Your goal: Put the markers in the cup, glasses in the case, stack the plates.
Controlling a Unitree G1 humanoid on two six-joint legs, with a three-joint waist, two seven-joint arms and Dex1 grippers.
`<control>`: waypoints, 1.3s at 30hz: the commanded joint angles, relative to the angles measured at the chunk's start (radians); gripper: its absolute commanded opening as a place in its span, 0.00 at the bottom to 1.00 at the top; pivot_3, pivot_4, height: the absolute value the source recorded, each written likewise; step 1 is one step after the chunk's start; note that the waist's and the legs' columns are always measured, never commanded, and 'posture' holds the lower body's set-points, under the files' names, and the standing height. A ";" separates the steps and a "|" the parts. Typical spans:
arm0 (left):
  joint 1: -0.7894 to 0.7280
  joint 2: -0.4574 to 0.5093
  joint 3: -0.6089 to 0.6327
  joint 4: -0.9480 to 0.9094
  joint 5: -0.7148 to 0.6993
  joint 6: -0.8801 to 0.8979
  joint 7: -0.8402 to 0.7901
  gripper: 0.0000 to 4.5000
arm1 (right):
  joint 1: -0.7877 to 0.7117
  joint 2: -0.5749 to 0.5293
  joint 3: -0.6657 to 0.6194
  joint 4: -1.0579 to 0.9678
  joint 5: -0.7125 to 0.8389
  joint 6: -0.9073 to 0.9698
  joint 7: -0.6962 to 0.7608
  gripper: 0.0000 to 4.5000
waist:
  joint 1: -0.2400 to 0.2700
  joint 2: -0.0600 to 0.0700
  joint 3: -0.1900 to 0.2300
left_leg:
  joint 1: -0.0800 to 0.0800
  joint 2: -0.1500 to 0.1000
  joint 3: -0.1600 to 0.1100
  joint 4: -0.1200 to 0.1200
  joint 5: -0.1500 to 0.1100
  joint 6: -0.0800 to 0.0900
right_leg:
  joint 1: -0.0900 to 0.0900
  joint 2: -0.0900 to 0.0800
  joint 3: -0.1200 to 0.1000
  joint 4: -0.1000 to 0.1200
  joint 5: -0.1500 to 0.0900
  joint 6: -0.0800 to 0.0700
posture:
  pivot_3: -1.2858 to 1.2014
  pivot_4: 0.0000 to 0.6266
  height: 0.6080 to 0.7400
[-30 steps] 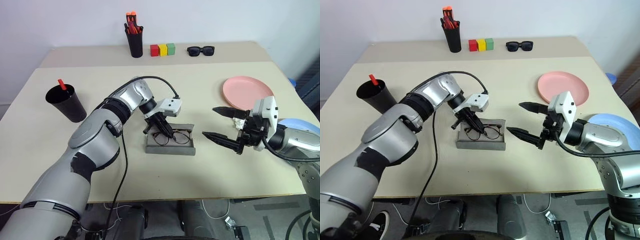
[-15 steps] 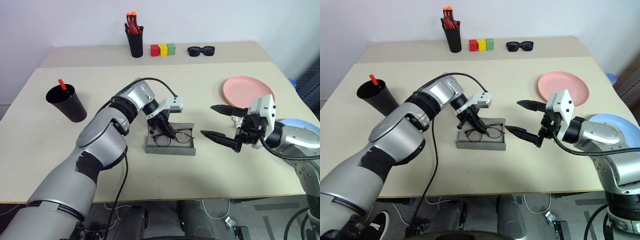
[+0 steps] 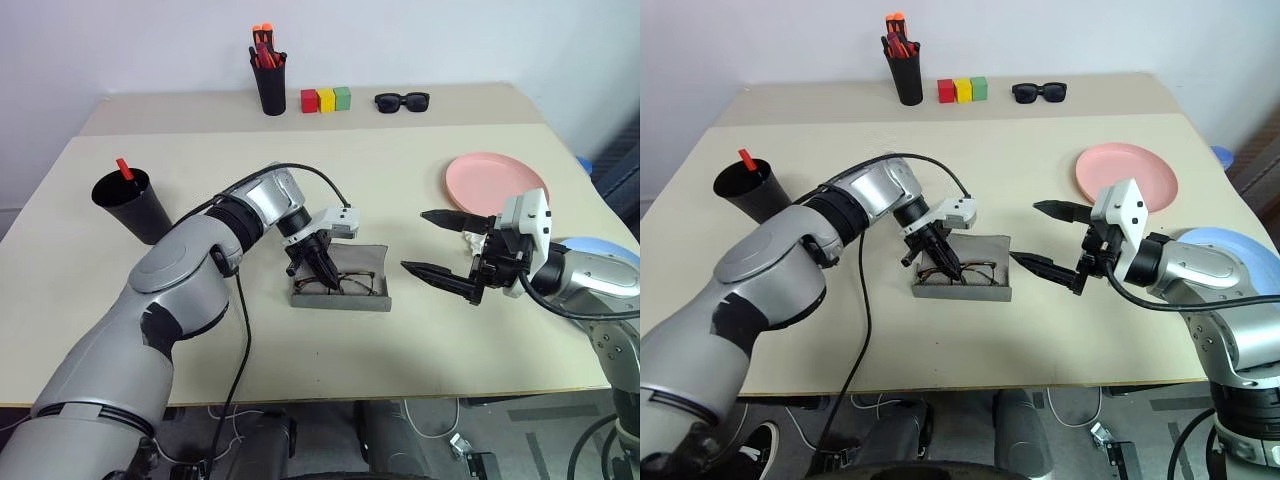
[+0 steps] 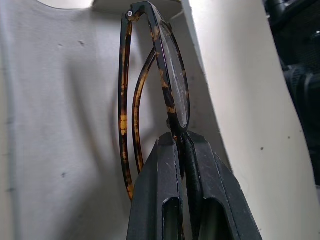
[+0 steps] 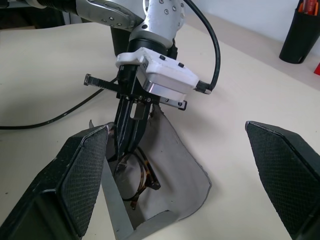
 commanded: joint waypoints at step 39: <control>-0.104 0.083 0.094 -0.091 -0.194 0.047 -0.002 0.99 | -0.072 0.024 0.035 0.032 -0.032 -0.029 0.013 1.00 | 0.000 -0.001 0.000 | -0.001 0.000 0.000 0.000 0.000 0.000 | -0.001 0.000 0.000 0.000 0.000 0.000 | 0.52 0.24 1.00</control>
